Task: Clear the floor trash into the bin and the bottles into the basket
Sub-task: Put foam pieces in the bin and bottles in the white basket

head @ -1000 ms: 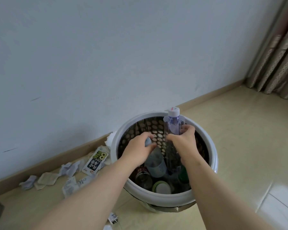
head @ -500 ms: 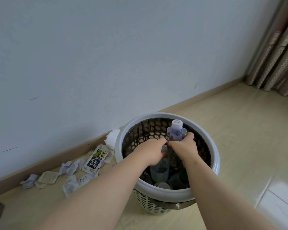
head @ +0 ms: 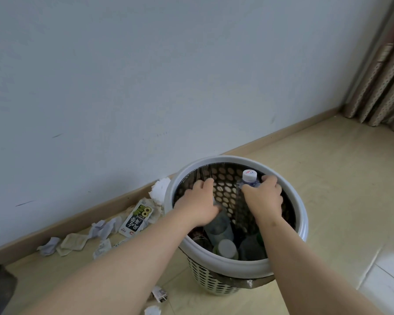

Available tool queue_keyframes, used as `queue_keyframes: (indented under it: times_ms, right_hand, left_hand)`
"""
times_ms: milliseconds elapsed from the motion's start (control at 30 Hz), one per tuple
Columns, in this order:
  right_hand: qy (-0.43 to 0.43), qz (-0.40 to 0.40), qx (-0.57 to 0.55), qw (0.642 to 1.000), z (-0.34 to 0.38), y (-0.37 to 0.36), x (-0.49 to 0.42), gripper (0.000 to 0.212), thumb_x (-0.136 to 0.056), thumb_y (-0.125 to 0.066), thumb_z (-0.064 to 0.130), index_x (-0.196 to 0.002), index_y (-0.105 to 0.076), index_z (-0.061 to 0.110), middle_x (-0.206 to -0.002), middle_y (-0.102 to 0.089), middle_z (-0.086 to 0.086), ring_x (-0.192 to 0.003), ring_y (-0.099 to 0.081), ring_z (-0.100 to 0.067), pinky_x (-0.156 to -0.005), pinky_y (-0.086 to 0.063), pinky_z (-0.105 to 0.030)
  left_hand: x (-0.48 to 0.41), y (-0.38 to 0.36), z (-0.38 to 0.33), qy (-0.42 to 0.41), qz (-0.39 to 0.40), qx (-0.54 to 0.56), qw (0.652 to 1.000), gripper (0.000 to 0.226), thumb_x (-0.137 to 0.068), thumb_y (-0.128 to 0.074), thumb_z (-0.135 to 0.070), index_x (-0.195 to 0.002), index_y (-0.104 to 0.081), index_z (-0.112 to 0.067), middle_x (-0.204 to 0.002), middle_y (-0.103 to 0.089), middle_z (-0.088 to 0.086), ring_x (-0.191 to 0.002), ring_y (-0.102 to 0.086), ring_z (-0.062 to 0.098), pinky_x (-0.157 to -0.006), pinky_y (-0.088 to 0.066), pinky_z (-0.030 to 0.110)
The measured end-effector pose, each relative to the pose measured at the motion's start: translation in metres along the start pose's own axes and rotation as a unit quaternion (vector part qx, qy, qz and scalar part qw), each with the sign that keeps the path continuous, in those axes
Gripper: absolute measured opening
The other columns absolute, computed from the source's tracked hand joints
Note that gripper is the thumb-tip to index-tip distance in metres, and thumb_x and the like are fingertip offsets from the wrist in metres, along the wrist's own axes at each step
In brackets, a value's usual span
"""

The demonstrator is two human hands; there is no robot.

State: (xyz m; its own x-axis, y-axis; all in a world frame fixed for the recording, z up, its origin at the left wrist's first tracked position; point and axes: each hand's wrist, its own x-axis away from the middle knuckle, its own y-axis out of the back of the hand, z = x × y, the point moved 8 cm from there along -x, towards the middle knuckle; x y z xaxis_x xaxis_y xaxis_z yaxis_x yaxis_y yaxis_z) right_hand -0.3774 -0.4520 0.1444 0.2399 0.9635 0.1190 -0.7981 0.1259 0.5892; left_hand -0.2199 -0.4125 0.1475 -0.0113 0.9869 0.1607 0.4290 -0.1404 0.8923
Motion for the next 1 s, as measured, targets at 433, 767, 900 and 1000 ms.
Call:
queue_keyframes:
  times_ms: [433, 767, 900, 1000]
  right_hand:
    - [0.317, 0.14, -0.003, 0.938, 0.154, -0.09, 0.124, 0.022, -0.091, -0.048, 0.024, -0.108, -0.057, 0.015, -0.106, -0.061, 0.0, -0.097, -0.057, -0.02, -0.088, -0.048, -0.039]
    - [0.282, 0.387, 0.281, 0.832, 0.03, -0.264, 0.191, 0.036, -0.094, -0.042, 0.015, -0.13, -0.044, 0.02, -0.132, -0.045, -0.004, -0.107, -0.053, -0.023, -0.089, -0.048, -0.035]
    - [0.271, 0.395, 0.422, 0.769, -0.048, -0.281, 0.183, 0.048, -0.092, -0.047, 0.028, -0.139, -0.032, 0.029, -0.14, -0.034, -0.002, -0.122, -0.042, -0.027, -0.095, -0.043, -0.036]
    - [0.237, 0.372, 0.432, 0.787, -0.072, -0.287, 0.174, 0.055, -0.091, -0.046, 0.03, -0.143, -0.026, 0.03, -0.141, -0.032, -0.004, -0.121, -0.044, -0.028, -0.094, -0.043, -0.033]
  left_hand:
    - [0.08, 0.123, 0.127, 0.11, -0.273, 0.141, 0.945, 0.022, -0.09, -0.051, -0.014, -0.111, -0.054, -0.021, -0.103, -0.051, 0.001, -0.085, -0.051, 0.014, -0.071, -0.037, 0.024]
    - [0.138, -0.005, 0.284, 0.281, -0.086, 0.213, 0.932, 0.02, -0.091, -0.048, -0.014, -0.108, -0.056, -0.021, -0.11, -0.058, 0.0, -0.095, -0.054, 0.017, -0.079, -0.042, 0.024]
    - [0.162, -0.071, 0.318, 0.319, 0.055, 0.185, 0.928, 0.03, -0.092, -0.049, -0.019, -0.121, -0.053, -0.015, -0.124, -0.057, 0.008, -0.112, -0.055, 0.025, -0.092, -0.044, 0.029]
    - [0.182, -0.099, 0.338, 0.341, 0.108, 0.163, 0.919, 0.036, -0.091, -0.051, -0.022, -0.126, -0.051, -0.016, -0.13, -0.054, 0.006, -0.116, -0.054, 0.023, -0.091, -0.043, 0.025]
